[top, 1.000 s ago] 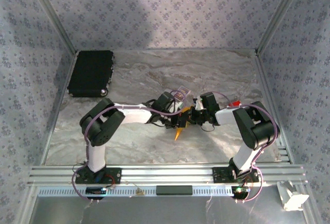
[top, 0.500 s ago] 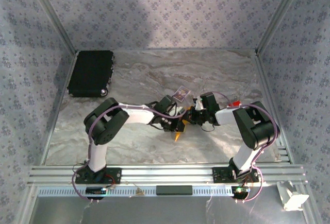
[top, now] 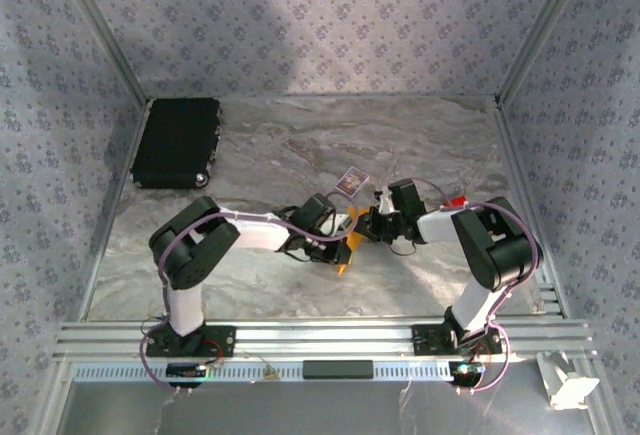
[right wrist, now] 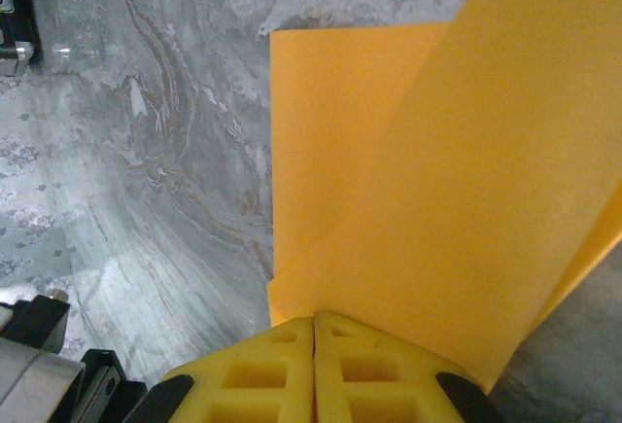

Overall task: Fold a paper plane with a square sheet of paper (pick it up from the middle)
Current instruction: Fold the wing for the fifth time at the center of the table.

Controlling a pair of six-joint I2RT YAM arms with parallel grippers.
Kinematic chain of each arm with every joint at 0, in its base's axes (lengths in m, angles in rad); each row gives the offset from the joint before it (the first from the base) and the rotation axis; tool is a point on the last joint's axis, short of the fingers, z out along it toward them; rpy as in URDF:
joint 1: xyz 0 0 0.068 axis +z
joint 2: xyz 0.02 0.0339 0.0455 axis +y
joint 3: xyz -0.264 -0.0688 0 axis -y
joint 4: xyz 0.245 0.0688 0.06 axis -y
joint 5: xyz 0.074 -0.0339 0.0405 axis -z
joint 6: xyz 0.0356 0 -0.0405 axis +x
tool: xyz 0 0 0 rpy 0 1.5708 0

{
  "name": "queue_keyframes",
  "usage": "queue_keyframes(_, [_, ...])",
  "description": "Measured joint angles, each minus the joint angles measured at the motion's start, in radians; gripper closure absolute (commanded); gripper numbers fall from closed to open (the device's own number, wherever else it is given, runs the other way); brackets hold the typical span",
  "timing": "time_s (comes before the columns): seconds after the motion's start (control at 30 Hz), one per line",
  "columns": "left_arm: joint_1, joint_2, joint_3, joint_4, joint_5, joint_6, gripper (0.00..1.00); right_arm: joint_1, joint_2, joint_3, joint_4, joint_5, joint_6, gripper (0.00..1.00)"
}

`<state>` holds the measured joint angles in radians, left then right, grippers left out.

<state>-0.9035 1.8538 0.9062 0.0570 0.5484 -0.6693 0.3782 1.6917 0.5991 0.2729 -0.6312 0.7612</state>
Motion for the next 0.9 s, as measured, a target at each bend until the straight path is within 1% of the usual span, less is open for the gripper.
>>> queue_keyframes(0.37, [-0.014,-0.105,-0.092,-0.081,-0.036,0.034,1.00,0.000,0.000,0.000,0.000,0.000,0.000,0.91])
queue_keyframes(0.57, [-0.043,-0.184,-0.135,-0.129,-0.091,0.040,1.00,0.000,0.000,0.000,0.001,0.000,0.001,0.91])
queue_keyframes(0.7, [-0.039,-0.235,-0.137,-0.109,-0.112,0.024,1.00,0.000,0.000,0.000,0.002,-0.001,0.001,0.91])
queue_keyframes(0.8, [-0.025,-0.217,-0.106,-0.077,-0.105,0.004,1.00,0.002,0.000,0.000,0.002,-0.001,0.001,0.91])
queue_keyframes(0.9, [-0.012,-0.154,-0.043,-0.037,-0.095,-0.022,1.00,0.002,0.000,0.000,0.002,-0.001,0.001,0.91])
